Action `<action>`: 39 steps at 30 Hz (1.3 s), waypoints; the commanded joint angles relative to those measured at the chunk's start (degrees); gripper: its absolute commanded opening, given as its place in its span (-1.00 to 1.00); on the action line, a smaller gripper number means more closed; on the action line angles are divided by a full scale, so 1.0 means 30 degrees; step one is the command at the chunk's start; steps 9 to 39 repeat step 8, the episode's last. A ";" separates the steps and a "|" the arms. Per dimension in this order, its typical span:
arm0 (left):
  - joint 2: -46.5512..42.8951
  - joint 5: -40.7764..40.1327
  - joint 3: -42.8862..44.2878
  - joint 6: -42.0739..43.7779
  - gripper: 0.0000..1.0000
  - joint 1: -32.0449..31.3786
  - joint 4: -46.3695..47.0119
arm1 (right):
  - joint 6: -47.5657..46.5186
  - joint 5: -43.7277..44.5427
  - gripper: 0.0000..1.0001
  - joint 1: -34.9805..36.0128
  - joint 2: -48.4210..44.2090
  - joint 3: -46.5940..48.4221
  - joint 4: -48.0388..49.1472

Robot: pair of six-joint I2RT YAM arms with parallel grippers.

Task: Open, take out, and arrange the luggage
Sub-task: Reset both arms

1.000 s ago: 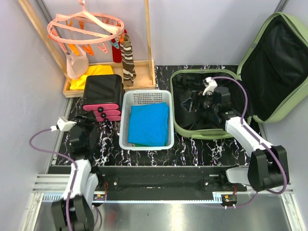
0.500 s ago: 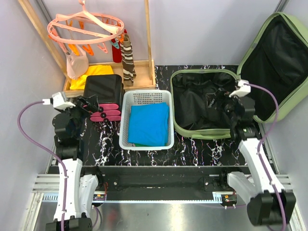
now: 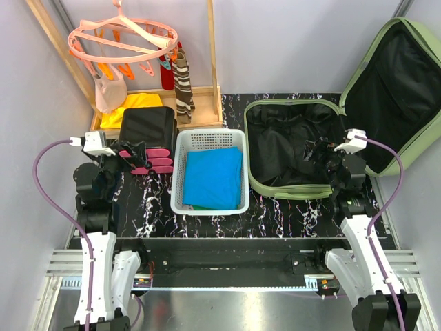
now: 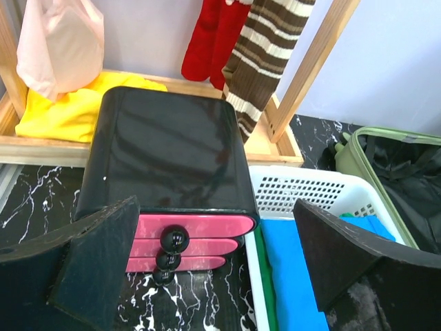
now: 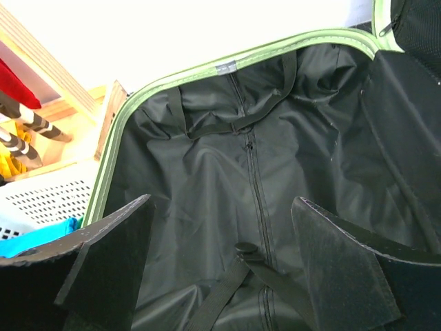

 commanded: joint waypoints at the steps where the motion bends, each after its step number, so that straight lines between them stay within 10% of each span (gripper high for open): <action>1: -0.0253 0.0108 0.0829 0.0300 0.98 -0.0056 0.0217 | -0.0270 0.0709 0.79 -0.0014 -0.0155 -0.0159 0.1647; 39: -0.0370 0.0048 0.0800 0.0182 0.98 -0.0086 0.0188 | -0.0270 0.0826 0.79 -0.0014 -0.0477 -0.0364 0.1706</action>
